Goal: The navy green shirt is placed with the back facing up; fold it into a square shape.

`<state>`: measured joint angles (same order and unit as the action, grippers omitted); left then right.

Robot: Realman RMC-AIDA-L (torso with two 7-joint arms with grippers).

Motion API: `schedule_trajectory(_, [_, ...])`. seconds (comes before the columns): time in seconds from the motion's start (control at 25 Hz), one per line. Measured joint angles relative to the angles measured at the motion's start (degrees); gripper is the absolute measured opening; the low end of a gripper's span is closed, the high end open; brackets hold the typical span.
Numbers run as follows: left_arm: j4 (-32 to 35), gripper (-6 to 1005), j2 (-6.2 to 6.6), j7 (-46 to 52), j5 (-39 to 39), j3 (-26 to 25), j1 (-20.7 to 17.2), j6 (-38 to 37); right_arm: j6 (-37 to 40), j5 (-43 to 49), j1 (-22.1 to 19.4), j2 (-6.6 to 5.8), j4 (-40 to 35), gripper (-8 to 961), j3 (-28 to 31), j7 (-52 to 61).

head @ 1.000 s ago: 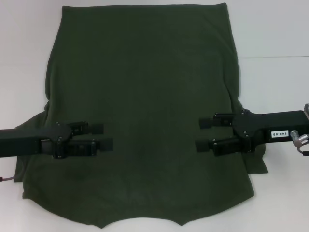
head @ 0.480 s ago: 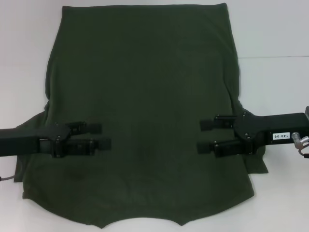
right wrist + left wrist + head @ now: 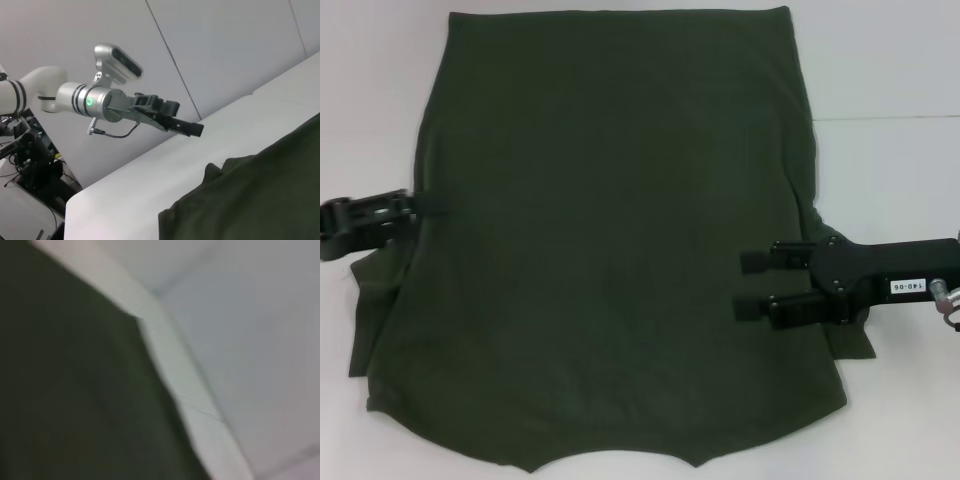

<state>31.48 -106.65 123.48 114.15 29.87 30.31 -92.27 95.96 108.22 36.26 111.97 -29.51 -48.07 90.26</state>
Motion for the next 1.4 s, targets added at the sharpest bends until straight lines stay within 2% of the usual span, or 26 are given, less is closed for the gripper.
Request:
schedule_trajectory(0.16, [0.06,948,0.28,3.56,6.42,-5.50,-1.41,4.49,0.07,0.11,0.07,0.00,0.00,925,-0.10,-0.12])
schedule_trajectory(0.44, [-0.06,948,-0.09,4.51,10.23,-6.26,-2.63,12.96,-0.18,0.19,0.34,0.00,-0.02,925,-0.55,-0.07])
schedule_trajectory(0.8, [-2.40,947,-0.59,3.98,12.04,-4.43,-2.49,18.98,-0.19,0.26,0.39,0.00,-0.02,925,-0.62,-0.10])
schedule_trajectory(1.4, [-5.84,948,-0.93,2.06,12.14,-0.03,-0.01,24.00,-0.15,0.33,0.45,0.00,-0.02,924,-0.70,-0.16])
